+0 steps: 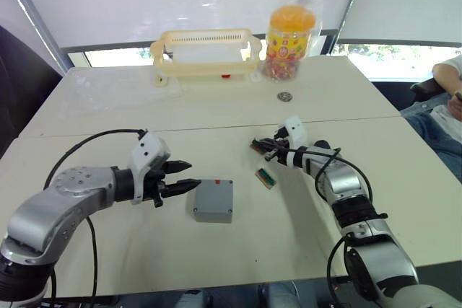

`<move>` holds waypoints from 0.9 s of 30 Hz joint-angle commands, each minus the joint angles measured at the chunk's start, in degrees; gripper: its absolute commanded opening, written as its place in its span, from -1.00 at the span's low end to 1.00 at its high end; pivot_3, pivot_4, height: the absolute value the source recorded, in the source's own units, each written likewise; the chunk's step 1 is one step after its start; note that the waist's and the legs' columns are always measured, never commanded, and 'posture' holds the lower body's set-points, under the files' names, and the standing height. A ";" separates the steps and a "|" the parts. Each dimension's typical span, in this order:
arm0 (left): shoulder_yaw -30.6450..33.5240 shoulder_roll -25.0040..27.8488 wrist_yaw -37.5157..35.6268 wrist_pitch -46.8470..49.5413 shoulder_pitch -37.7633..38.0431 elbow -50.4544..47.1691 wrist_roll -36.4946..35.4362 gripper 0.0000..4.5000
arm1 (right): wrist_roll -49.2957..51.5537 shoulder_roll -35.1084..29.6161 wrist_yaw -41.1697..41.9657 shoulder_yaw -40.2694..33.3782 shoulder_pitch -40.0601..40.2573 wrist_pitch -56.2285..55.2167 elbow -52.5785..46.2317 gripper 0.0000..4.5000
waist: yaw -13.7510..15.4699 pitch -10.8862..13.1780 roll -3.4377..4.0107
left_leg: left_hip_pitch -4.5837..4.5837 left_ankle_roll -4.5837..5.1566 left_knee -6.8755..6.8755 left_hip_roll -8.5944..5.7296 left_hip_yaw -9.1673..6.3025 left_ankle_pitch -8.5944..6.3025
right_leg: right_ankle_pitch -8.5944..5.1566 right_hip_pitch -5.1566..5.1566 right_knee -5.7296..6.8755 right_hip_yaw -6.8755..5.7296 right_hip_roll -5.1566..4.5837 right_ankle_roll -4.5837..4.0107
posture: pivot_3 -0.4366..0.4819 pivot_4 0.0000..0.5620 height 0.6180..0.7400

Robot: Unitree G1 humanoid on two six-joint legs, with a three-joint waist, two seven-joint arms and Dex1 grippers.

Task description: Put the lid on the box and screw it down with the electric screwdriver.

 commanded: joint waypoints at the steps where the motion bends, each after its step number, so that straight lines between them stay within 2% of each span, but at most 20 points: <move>1: 0.07 -0.10 -0.06 -0.97 -0.57 -0.83 0.10 0.10 | 0.50 0.28 0.04 -0.75 -0.18 0.09 -2.61 -0.98 | 0.01 0.00 0.00 | 0.00 0.00 0.00 0.00 0.00 0.00 | 0.00 0.00 0.00 0.00 0.00 0.00 | -0.05 -0.47 1.00; 18: -0.48 -0.37 -1.02 -1.48 -0.70 -0.61 0.32 0.10 | 2.64 -1.08 -0.86 -3.80 0.49 3.96 -11.66 -0.98 | 0.06 0.00 0.00 | 0.00 0.00 0.00 0.00 0.00 0.00 | 0.00 0.00 0.00 0.00 0.00 0.00 | -0.05 -0.47 1.00; 23: 0.57 2.47 -3.99 -1.11 0.53 -1.64 -0.40 0.10 | 9.15 -4.57 5.32 -3.75 4.58 9.34 -30.44 -0.98 | 0.18 0.00 0.00 | -0.03 0.00 0.00 0.02 0.00 0.00 | 0.00 -0.03 0.00 0.00 0.00 0.00 | -0.05 -0.47 1.00; 27: 0.20 6.46 -7.24 -3.22 3.00 -2.05 1.42 0.10 | 13.57 -7.98 9.02 -0.37 10.14 15.51 -44.76 -0.98 | 0.11 0.00 0.00 | -0.04 0.03 0.00 0.05 0.00 -0.02 | 0.00 -0.04 0.01 0.00 0.01 0.00 | -0.05 -0.47 1.00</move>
